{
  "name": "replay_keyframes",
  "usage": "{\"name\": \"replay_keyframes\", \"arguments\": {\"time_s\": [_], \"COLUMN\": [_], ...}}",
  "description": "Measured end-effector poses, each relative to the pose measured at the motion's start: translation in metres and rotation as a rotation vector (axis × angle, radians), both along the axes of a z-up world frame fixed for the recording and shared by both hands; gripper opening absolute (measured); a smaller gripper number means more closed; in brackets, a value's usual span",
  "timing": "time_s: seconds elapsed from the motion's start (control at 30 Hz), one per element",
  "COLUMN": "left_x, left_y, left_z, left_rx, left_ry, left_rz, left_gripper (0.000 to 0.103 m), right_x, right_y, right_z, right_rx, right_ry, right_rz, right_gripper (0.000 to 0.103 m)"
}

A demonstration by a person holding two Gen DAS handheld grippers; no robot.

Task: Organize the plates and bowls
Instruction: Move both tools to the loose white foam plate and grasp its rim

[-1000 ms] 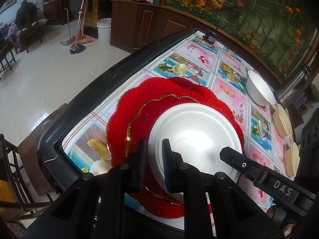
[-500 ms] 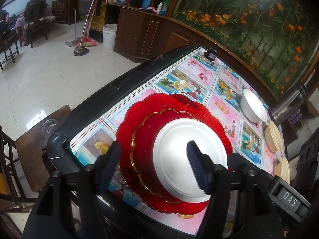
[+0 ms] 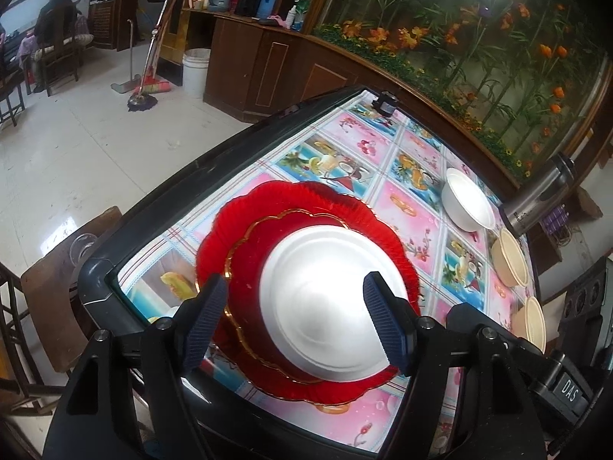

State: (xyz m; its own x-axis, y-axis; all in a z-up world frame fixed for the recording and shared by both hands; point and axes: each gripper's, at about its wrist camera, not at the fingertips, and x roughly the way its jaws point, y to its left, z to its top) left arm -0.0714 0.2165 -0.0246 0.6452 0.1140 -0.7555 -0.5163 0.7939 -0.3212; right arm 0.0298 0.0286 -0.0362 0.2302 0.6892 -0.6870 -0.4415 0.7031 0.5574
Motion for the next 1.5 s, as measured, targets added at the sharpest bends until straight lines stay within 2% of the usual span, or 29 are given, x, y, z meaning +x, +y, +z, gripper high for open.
{"name": "replay_keyframes", "arguments": {"time_s": [0.23, 0.63, 1.0, 1.1, 1.2, 1.37, 1.5], "left_x": [0.015, 0.056, 0.081, 0.105, 0.140, 0.203, 0.253], "left_y": [-0.015, -0.054, -0.069, -0.076, -0.082, -0.098, -0.113], "left_z": [0.004, 0.013, 0.011, 0.020, 0.027, 0.037, 0.029], "left_rx": [0.010, 0.017, 0.000, 0.014, -0.012, -0.009, -0.014], "left_ry": [0.007, 0.045, 0.064, 0.064, 0.079, 0.096, 0.146], "left_rz": [-0.064, -0.196, -0.241, -0.256, -0.284, -0.272, -0.269], "left_gripper": [0.073, 0.073, 0.073, 0.073, 0.073, 0.073, 0.073], "right_x": [0.004, 0.035, 0.075, 0.084, 0.097, 0.133, 0.168], "right_y": [-0.023, -0.082, -0.124, -0.129, -0.138, -0.160, -0.173], "right_z": [0.001, -0.006, -0.012, -0.008, -0.004, 0.005, 0.007], "right_rx": [0.023, 0.085, 0.143, 0.155, 0.189, 0.250, 0.287], "right_ry": [0.006, 0.045, 0.105, 0.103, 0.115, 0.151, 0.176], "right_rz": [-0.036, -0.161, -0.290, -0.309, -0.342, -0.402, -0.456], "right_gripper": [0.099, 0.099, 0.099, 0.099, 0.099, 0.100, 0.098]}}
